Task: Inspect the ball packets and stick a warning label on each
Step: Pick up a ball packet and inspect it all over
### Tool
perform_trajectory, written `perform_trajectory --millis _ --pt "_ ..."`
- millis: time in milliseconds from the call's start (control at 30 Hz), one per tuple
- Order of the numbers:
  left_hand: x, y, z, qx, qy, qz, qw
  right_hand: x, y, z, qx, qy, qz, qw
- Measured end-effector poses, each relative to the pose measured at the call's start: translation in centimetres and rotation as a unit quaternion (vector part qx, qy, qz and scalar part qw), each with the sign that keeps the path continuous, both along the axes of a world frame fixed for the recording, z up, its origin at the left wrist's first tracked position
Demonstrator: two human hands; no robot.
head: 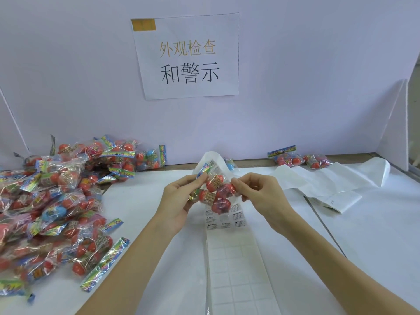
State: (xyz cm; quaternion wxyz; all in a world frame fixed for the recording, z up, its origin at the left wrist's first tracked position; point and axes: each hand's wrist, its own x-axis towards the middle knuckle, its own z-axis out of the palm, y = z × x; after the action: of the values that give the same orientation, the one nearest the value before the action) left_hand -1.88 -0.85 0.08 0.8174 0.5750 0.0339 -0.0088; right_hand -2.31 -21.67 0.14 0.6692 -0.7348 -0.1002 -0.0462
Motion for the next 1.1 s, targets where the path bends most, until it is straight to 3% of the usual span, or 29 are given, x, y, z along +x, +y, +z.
perform_trajectory --millis 100,200,333,533,633,733,867,933,1100 --pt "-0.2 -0.5 0.0 0.005 -0.020 0.035 0.999 -0.1 0.3 0.1 0.040 0.016 0.004 0.999" --pt "-0.3 -0.6 -0.1 0.018 -0.050 0.082 0.995 -0.5 0.4 0.3 0.106 0.115 0.096 0.983" --pt "-0.2 -0.7 -0.3 0.062 -0.074 0.114 0.989 -1.1 0.5 -0.1 0.033 0.137 0.198 0.970" --pt "-0.2 -0.7 -0.3 0.093 -0.067 0.142 0.983 -1.0 0.4 0.3 0.050 0.130 0.188 0.972" --pt "-0.3 -0.8 0.1 0.082 -0.020 0.028 0.996 -0.9 0.5 0.1 0.079 0.121 0.162 0.976" --pt "-0.2 -0.8 -0.1 0.097 -0.071 -0.028 0.992 -0.6 0.4 0.3 0.045 0.115 0.174 0.977" --pt "0.2 -0.1 -0.3 0.037 -0.098 0.028 0.994 0.1 0.3 -0.1 -0.082 0.009 0.000 0.997" --pt "0.5 0.4 -0.1 0.013 -0.084 0.029 0.996 0.3 0.0 -0.4 -0.076 -0.041 -0.060 0.994" --pt "0.1 -0.1 -0.1 0.053 -0.104 -0.019 0.993 0.0 0.9 -0.8 0.009 0.008 0.031 0.999"
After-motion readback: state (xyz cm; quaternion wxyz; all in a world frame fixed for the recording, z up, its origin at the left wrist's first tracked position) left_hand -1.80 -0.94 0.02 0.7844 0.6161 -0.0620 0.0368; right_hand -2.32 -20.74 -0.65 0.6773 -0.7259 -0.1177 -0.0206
